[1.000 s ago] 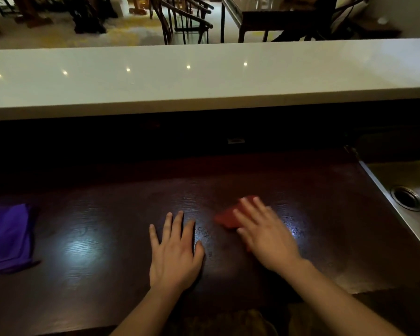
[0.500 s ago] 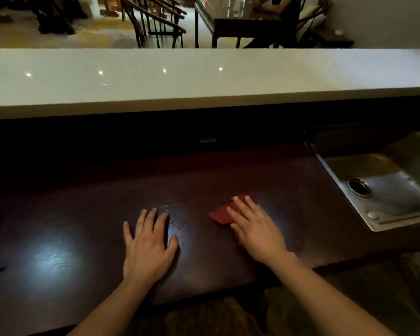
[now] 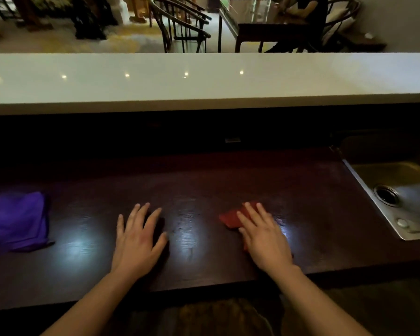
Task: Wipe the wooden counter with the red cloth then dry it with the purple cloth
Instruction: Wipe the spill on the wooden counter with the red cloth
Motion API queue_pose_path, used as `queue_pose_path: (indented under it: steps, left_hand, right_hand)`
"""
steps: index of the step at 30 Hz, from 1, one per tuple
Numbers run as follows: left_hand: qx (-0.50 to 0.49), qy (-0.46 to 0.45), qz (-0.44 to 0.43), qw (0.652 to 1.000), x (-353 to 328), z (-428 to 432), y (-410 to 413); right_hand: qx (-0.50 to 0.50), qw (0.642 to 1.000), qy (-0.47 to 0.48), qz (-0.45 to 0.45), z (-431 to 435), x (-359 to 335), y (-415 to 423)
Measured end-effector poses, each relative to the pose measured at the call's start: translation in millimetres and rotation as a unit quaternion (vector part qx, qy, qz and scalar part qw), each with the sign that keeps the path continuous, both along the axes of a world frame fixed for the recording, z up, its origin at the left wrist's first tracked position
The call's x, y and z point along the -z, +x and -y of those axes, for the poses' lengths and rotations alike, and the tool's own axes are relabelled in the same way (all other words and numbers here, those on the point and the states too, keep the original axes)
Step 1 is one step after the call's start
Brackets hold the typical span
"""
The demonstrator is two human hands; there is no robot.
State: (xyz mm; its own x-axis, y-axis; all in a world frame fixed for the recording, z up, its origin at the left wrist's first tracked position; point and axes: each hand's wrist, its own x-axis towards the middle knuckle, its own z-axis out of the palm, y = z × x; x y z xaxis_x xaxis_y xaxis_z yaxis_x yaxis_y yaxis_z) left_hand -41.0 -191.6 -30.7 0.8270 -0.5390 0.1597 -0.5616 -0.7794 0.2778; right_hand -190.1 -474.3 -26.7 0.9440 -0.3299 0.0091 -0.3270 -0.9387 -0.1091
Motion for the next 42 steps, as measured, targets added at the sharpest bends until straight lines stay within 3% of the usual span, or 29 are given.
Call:
queue_pose_path:
  steps: [2, 4, 7, 9, 11, 15, 17, 21, 24, 26, 28, 31, 34, 36, 39, 42]
  left_hand:
    - [-0.045, 0.035, -0.008, 0.998, 3.9, -32.9, 10.6]
    - [-0.083, 0.056, -0.035, 0.994, 6.4, -49.4, 14.9]
    - [-0.094, 0.059, -0.039, 0.993, 8.8, -52.4, 14.3]
    - [-0.106, 0.052, -0.032, 0.992, 10.7, -52.9, 13.6]
    - [-0.132, 0.043, -0.034, 0.990, 12.6, -54.4, 15.5]
    - [-0.134, 0.062, -0.028, 0.989, 17.1, -51.0, 18.5]
    - [-0.128, 0.058, -0.032, 0.990, 18.6, -51.4, 18.7]
    - [-0.127, 0.052, -0.040, 0.990, 12.3, -52.6, 17.9]
    - [-0.125, -0.003, -0.050, 0.991, 7.5, -55.8, 15.8]
    - [-0.129, -0.036, -0.052, 0.990, 6.4, -58.0, 15.1]
    - [-0.129, -0.042, -0.051, 0.989, 4.4, -56.5, 14.3]
    - [-0.128, -0.036, -0.055, 0.990, 3.1, -54.3, 13.3]
    - [-0.131, -0.065, -0.056, 0.988, 2.0, -54.2, 12.2]
    - [-0.135, -0.117, -0.062, 0.982, -0.6, -57.1, 12.2]
    - [-0.145, -0.221, -0.087, 0.960, -6.0, -62.8, 11.7]
    - [-0.154, -0.272, -0.126, 0.941, -8.8, -76.8, 13.4]
  right_hand:
    - [0.080, 0.997, 0.018, 0.004, -0.5, -1.1, 13.7]
    - [0.063, 0.997, 0.031, 0.012, -34.2, -3.8, 28.9]
    - [-0.158, 0.987, 0.005, 0.019, -101.1, 6.7, 35.1]
    - [-0.239, 0.971, -0.008, 0.004, -97.2, 6.3, 40.5]
    - [-0.184, 0.982, -0.035, 0.014, -60.8, 7.1, 56.3]
    - [0.090, 0.996, -0.001, 0.000, -0.3, -0.4, 103.0]
    - [0.109, 0.994, 0.003, -0.002, -22.2, -4.9, 126.6]
    - [-0.111, 0.994, 0.005, 0.010, -125.8, -2.3, 130.4]
    - [-0.301, 0.953, 0.019, -0.002, -166.8, 0.1, 91.5]
    - [-0.357, 0.934, 0.003, 0.003, -142.7, 0.2, 72.0]
    - [-0.296, 0.955, -0.015, 0.012, -98.4, 2.9, 65.4]
    - [-0.097, 0.995, 0.020, -0.003, -49.0, 0.7, 79.0]
    - [0.008, 1.000, 0.017, 0.006, -77.1, -0.4, 117.4]
    - [-0.049, 0.998, 0.027, -0.001, -126.1, 1.1, 133.3]
    - [-0.223, 0.975, 0.027, -0.005, -199.6, 6.1, 114.8]
    - [-0.295, 0.955, 0.031, 0.010, -201.3, 2.3, 71.1]
